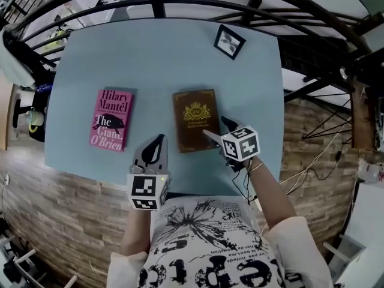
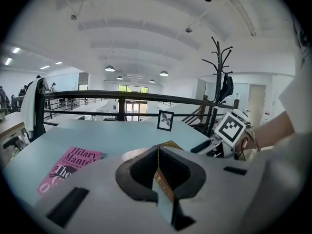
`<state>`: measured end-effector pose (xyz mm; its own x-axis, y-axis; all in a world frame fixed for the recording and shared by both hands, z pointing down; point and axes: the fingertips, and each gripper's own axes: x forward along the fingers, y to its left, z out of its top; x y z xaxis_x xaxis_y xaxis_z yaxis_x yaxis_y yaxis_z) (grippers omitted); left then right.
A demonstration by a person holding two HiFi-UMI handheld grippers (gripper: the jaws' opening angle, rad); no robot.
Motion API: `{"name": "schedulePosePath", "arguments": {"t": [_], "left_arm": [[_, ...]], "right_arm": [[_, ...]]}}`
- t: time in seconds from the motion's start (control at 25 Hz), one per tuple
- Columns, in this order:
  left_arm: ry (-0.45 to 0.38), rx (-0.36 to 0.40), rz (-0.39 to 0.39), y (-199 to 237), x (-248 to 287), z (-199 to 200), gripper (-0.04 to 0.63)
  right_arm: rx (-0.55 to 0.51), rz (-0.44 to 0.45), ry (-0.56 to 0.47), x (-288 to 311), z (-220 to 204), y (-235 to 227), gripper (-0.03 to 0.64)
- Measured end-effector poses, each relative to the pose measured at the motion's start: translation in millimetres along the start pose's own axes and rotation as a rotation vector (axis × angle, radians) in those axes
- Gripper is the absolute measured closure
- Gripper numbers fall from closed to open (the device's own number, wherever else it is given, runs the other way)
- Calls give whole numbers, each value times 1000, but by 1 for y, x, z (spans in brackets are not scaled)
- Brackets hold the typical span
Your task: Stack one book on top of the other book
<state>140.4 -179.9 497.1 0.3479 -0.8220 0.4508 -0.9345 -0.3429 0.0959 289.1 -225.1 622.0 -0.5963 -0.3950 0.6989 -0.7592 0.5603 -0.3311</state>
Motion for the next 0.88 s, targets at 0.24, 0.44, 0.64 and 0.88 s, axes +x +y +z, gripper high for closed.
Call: {"name": "schedulePosePath", "arguments": {"t": [0.24, 0.44, 0.64, 0.88], "left_arm": [[33, -15, 16, 5, 10, -10, 584], [91, -33, 16, 3, 21, -18, 584], [187, -137, 28, 6, 39, -32, 583], [364, -216, -63, -9, 64, -65, 429]], "right_arm": [[92, 67, 65, 27, -15, -9, 278], [166, 138, 49, 32, -20, -9, 301], [224, 173, 38, 34, -22, -11, 298], [221, 171, 37, 34, -23, -11, 298]]}}
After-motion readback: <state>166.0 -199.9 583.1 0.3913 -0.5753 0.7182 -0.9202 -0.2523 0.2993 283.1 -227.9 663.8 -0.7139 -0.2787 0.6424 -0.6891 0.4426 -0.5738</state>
